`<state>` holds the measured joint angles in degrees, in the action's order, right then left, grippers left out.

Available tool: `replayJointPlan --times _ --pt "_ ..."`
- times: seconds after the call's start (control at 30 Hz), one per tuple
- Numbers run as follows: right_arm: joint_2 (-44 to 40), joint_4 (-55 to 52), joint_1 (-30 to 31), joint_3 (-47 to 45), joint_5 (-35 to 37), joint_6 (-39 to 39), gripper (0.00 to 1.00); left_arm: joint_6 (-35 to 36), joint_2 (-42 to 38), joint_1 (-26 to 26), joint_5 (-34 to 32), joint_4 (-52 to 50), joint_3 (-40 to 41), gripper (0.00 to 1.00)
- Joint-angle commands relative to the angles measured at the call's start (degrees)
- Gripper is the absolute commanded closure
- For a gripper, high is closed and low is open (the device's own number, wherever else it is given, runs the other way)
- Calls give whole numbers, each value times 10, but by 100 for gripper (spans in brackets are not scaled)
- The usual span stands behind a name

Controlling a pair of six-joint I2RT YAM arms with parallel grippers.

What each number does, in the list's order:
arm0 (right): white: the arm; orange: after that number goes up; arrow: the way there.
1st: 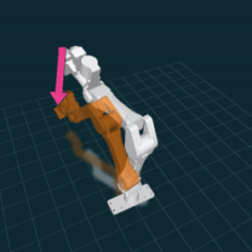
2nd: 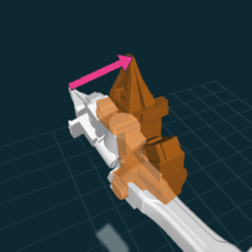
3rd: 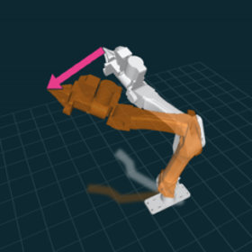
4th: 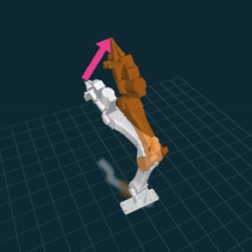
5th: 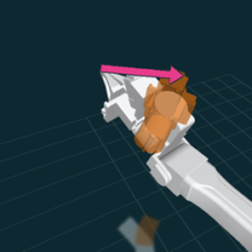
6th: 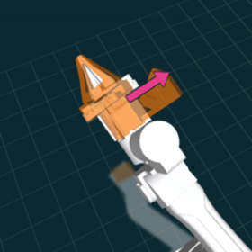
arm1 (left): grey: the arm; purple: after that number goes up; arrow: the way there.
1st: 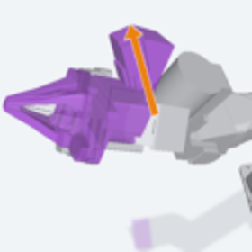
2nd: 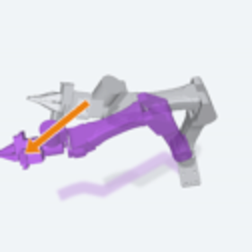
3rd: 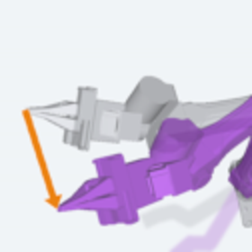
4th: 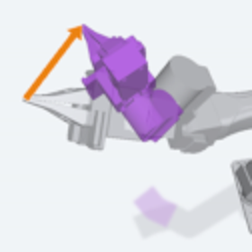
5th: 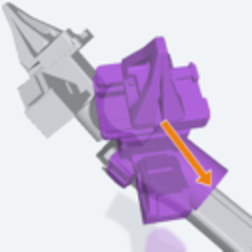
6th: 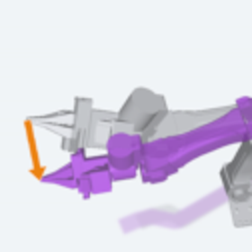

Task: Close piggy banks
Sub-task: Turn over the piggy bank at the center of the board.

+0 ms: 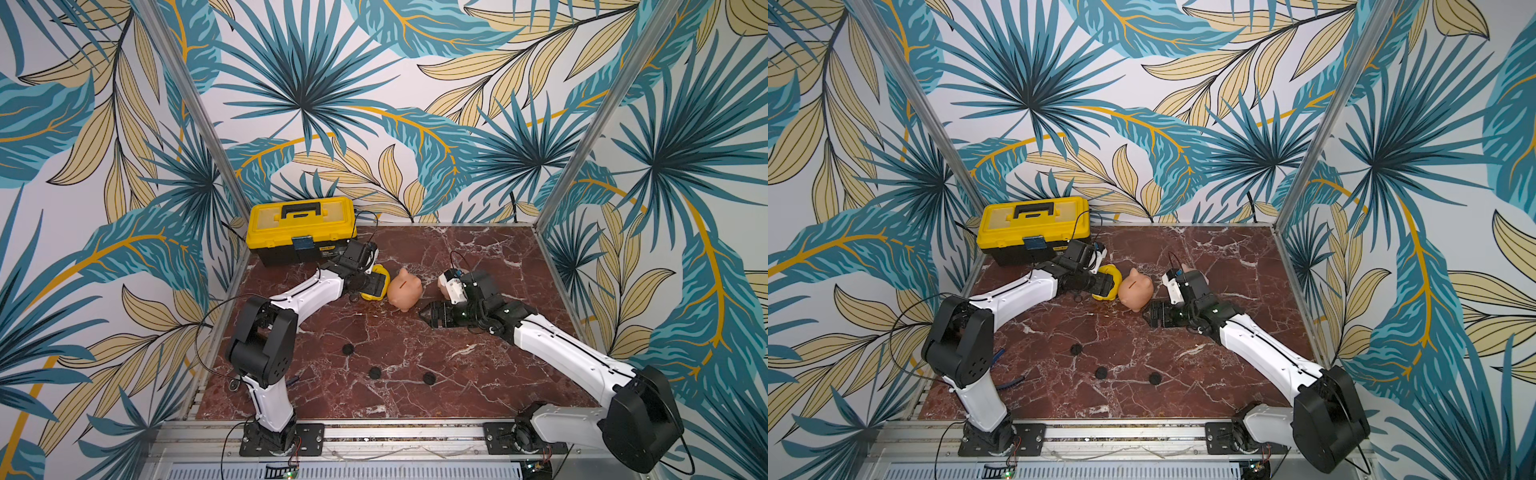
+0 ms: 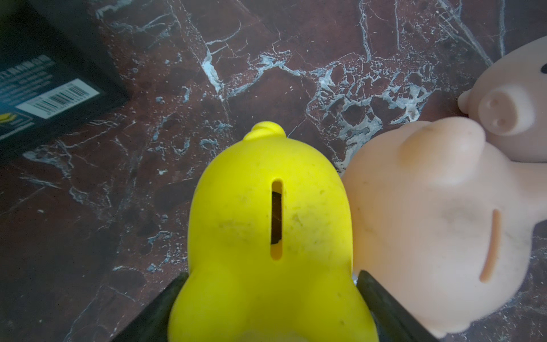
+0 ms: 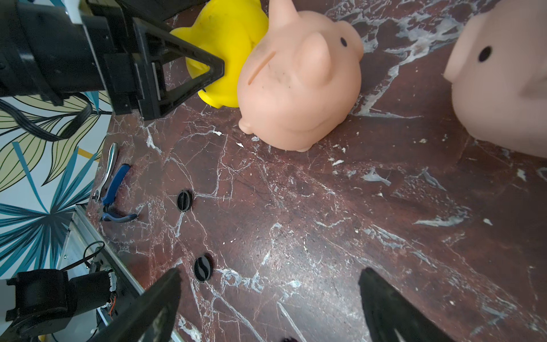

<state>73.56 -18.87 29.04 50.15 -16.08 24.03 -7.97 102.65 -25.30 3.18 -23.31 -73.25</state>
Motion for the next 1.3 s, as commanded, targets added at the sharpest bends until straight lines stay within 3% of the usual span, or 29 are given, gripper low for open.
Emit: replayJointPlan --times 0.0,0.43,0.83,1.03,1.27 --pt "7 19 7 -5 6 13 6 -14 -25 -1 31 2 27 21" --pt "37 58 26 -5 15 36 7 -114 -134 27 190 7 136 21" --pt "42 78 41 1 22 38 7 -181 -205 102 314 64 251 20" --pt "38 47 58 9 37 44 9 -188 -218 127 336 72 283 19" --pt "35 35 75 10 52 52 9 -185 -214 141 329 96 297 6"
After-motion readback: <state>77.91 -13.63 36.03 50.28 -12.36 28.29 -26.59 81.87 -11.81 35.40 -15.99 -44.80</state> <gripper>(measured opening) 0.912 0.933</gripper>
